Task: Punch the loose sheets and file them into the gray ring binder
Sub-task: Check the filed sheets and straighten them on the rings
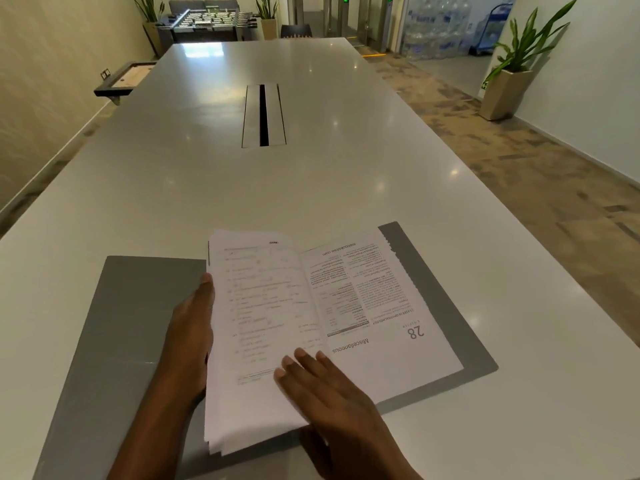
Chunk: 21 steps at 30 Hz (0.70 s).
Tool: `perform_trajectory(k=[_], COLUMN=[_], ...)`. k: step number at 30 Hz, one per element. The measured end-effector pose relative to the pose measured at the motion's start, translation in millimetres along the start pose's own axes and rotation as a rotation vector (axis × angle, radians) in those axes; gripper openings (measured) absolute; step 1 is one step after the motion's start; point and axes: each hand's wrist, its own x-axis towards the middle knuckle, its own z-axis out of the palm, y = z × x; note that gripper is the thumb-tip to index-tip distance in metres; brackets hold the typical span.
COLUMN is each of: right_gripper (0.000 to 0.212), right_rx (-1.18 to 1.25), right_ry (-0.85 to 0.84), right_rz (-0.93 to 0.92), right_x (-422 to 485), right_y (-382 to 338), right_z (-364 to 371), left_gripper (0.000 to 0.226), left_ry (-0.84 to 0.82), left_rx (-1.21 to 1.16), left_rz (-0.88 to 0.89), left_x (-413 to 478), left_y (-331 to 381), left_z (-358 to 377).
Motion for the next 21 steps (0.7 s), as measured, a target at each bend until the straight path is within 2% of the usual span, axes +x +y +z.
perform_trajectory(k=[3, 5, 7, 9, 12, 15, 18, 21], right_gripper=[0.070, 0.064, 0.062, 0.059, 0.067, 0.082, 0.093, 0.098], right_rx=[-0.016, 0.002, 0.031, 0.048, -0.069, -0.202, -0.241, -0.252], right_ry=[-0.060, -0.075, -0.002, 0.143, 0.243, 0.155, 0.048, -0.024], right_rz=[-0.036, -0.004, 0.137, 0.387, 0.688, 0.932, 1.078, 1.141], right_x=[-1, -6, -13, -22, -34, -45, -56, -64], right_y=[2, 2, 3, 8, 20, 29, 31, 32], right_z=[6, 7, 6, 3, -2, -2, 4, 11], left_gripper=[0.016, 0.020, 0.022, 0.023, 0.023, 0.021, 0.020, 0.017], left_ry=[-0.031, -0.024, -0.011, -0.002, -0.001, -0.001, -0.002, -0.002], left_rx=[0.087, 0.132, 0.127, 0.116, 0.122, 0.131, 0.134, 0.136], left_rz=[0.075, 0.084, 0.068, 0.063, 0.077, 0.083, 0.083, 0.094], left_x=[1, 4, 3, 5, 7, 7, 7, 6], left_y=[-3, -6, -7, -9, -10, -10, -9, -8], left_z=[-3, -5, -5, -7, -8, -8, -7, -7])
